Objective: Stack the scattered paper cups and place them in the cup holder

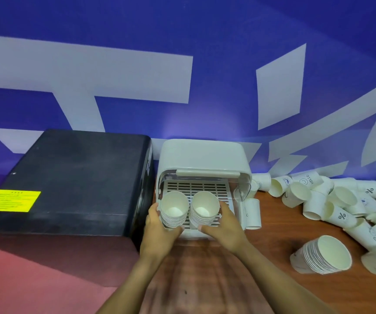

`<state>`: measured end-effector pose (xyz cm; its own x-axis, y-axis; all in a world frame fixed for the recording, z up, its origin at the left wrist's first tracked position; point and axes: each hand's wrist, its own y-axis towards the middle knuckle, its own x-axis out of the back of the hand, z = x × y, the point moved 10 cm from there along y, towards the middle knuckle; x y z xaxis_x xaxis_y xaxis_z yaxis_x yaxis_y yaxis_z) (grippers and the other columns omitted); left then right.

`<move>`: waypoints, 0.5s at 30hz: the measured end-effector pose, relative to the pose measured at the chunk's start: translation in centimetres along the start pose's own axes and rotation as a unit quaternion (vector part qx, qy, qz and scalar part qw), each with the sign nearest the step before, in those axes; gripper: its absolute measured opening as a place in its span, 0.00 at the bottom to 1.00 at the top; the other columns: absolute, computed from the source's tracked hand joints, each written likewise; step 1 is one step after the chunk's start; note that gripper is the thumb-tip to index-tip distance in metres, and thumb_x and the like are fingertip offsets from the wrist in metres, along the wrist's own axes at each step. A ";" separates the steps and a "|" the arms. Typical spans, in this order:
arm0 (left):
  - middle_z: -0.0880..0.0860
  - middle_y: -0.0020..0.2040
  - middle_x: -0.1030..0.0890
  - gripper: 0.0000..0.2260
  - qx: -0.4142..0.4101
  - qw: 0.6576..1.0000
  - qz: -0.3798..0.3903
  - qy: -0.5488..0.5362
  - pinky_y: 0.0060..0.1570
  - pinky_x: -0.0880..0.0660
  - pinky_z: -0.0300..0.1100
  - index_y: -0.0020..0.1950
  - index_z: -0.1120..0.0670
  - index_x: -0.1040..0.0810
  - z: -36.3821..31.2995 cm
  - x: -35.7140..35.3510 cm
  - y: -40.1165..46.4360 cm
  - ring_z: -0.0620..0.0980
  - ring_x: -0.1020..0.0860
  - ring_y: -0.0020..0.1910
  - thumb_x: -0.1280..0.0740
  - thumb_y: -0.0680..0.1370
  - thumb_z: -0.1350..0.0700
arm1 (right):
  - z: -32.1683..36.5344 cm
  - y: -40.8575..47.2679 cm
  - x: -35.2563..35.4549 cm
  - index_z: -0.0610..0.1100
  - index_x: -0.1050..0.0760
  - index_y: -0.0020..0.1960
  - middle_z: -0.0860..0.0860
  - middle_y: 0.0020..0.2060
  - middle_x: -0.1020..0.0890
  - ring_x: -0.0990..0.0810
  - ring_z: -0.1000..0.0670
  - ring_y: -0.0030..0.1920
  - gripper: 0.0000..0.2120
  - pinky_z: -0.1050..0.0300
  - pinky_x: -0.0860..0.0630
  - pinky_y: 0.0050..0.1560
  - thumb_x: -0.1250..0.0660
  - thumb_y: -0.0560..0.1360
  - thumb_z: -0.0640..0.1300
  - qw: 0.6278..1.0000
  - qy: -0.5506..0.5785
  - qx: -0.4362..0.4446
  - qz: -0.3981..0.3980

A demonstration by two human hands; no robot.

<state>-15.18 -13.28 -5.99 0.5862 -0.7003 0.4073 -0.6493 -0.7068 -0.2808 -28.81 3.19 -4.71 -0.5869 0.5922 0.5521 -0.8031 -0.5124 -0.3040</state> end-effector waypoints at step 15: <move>0.46 0.55 0.21 0.32 0.006 1.000 -0.012 0.003 0.47 0.28 0.38 0.64 0.48 0.31 -1.2 -1.3 2.6 0.47 0.22 0.53 0.22 0.64 0.54 | -1.3 2.5 -1.3 0.50 0.36 0.67 0.55 0.55 0.24 0.26 0.55 0.53 0.37 0.65 0.33 0.50 0.21 0.63 0.43 0.999 0.043 -0.024 -0.005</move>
<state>-18.21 -14.04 -6.23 0.5987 -0.6829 0.4186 -0.6297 -0.7242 -0.2810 -30.22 1.91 -7.22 -0.5846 0.6495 0.4862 -0.8112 -0.4776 -0.3373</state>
